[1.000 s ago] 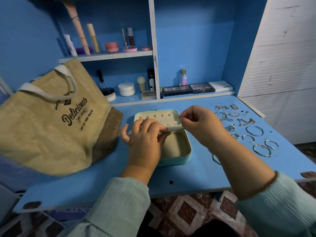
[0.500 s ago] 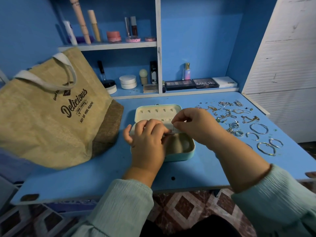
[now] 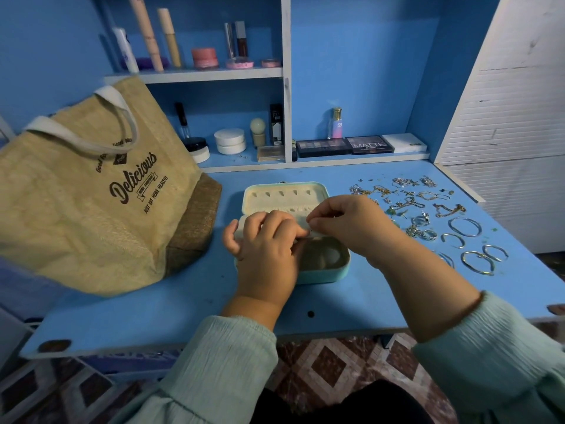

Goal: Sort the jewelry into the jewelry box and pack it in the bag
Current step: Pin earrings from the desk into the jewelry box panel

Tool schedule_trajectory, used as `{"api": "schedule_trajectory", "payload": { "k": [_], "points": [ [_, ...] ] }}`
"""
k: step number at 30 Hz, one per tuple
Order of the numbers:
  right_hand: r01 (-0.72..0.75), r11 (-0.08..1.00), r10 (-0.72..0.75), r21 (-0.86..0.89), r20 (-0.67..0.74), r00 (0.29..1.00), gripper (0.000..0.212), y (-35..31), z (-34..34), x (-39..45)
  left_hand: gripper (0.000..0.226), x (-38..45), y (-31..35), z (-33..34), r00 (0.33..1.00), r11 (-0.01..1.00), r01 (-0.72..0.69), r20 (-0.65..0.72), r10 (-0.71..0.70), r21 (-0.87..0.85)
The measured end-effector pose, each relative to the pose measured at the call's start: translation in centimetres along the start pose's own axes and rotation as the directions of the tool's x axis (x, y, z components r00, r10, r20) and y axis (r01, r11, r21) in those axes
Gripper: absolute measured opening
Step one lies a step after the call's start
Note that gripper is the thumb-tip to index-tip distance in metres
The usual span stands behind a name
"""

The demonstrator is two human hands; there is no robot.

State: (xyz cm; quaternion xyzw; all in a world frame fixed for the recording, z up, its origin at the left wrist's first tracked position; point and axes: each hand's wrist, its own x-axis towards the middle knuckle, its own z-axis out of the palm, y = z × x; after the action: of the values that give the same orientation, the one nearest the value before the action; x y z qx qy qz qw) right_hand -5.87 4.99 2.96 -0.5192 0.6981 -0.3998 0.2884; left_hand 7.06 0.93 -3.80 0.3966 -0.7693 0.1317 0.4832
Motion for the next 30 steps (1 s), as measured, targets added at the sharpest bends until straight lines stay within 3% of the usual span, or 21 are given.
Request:
{"api": "schedule_trajectory", "payload": {
  "k": [7, 30],
  "points": [
    [-0.036, 0.999, 0.036, 0.022, -0.004, 0.999, 0.019, 0.03, -0.01, -0.30, 0.011, -0.06, -0.05, -0.02, 1.000, 1.000, -0.011, -0.017, 0.011, -0.013],
    [-0.070, 0.978, 0.090, -0.194, 0.094, 0.992, 0.008, -0.80, -0.71, 0.36, 0.018, -0.15, -0.13, 0.16, 1.000, 1.000, -0.014, 0.001, 0.014, 0.025]
  ]
}}
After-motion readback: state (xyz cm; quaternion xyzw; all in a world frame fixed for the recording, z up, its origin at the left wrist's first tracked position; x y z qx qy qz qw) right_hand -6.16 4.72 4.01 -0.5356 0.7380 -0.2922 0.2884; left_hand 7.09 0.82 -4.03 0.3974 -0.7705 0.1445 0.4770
